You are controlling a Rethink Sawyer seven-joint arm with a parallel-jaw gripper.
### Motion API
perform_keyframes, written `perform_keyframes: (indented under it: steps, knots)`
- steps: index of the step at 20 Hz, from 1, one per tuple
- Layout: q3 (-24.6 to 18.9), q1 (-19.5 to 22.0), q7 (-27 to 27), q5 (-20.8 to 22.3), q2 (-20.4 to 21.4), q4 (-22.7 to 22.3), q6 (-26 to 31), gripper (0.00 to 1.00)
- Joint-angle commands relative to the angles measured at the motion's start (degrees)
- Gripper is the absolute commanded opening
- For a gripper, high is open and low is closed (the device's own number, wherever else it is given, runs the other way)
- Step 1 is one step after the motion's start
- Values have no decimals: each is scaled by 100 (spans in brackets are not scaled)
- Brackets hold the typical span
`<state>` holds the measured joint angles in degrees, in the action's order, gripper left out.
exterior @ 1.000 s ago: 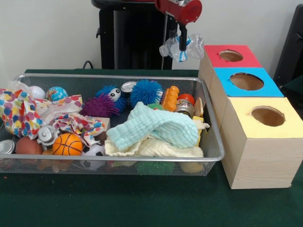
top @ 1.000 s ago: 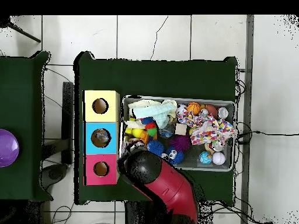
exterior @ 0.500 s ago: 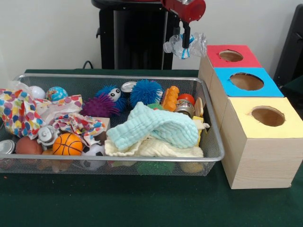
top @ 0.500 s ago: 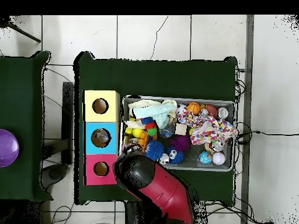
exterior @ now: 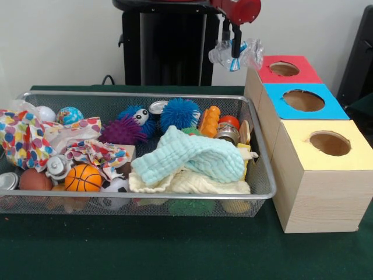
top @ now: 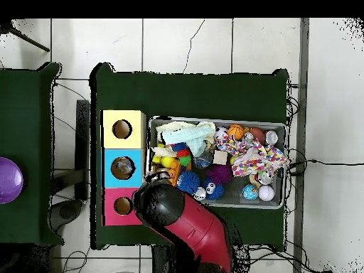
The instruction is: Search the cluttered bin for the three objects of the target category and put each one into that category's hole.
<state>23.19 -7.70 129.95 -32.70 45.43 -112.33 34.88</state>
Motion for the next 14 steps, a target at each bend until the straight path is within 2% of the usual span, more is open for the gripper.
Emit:
perform_keyframes:
  steps: [1, 14]
  knots:
    - [-148, -86, 2157, -177, -340, 815, 934, 0]
    - [-139, -491, 2952, -350, -884, 1112, 581, 0]
